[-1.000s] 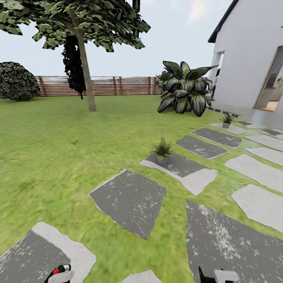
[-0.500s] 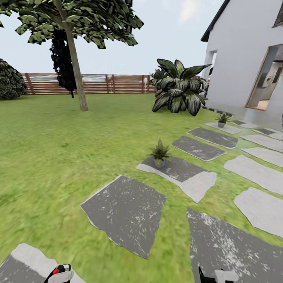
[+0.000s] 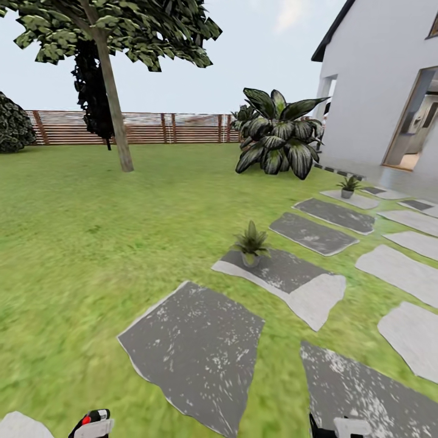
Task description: Pick up the pesticide atomizer in the garden and spray insectifuge to fully cover both potted plants in the garden.
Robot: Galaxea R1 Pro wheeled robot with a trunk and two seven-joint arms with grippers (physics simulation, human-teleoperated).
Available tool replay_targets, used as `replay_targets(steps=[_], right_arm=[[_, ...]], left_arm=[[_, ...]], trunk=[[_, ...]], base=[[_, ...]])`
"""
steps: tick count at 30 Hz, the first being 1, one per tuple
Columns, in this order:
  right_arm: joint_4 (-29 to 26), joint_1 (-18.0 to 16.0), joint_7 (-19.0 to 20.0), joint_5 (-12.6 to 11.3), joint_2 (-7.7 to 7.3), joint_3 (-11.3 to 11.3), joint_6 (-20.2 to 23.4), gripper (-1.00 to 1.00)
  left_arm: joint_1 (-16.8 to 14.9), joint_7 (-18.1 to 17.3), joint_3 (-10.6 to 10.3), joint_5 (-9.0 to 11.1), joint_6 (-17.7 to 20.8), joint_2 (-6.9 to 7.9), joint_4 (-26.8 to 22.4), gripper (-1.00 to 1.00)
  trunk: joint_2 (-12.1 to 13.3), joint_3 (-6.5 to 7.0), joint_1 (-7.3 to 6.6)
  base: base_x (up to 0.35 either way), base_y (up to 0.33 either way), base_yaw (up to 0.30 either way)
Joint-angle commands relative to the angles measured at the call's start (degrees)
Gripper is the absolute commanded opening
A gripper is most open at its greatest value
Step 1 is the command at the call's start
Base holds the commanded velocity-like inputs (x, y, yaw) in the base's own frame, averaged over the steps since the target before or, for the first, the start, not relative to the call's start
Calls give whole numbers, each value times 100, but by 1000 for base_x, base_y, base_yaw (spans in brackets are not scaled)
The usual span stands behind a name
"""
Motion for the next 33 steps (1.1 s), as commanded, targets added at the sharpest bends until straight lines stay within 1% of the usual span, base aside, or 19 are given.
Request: replay_targets(steps=[1, 30, 33], right_arm=[[5, -4, 0, 60, 1, -48, -18, 100], [5, -4, -7, 60, 34, -44, -18, 100], [5, -4, -7, 60, 38, -47, -18, 100]], left_arm=[[-3, -3, -16, 42, -16, 1, 4, -100], [-3, -3, -16, 34, -16, 1, 4, -100], [-2, -3, -16, 34, -16, 1, 4, -100]], trunk=[[-2, -5, 2], [-2, -5, 2], [-2, -5, 2]], base=[[335, 81, 0], [335, 81, 0], [335, 81, -87]])
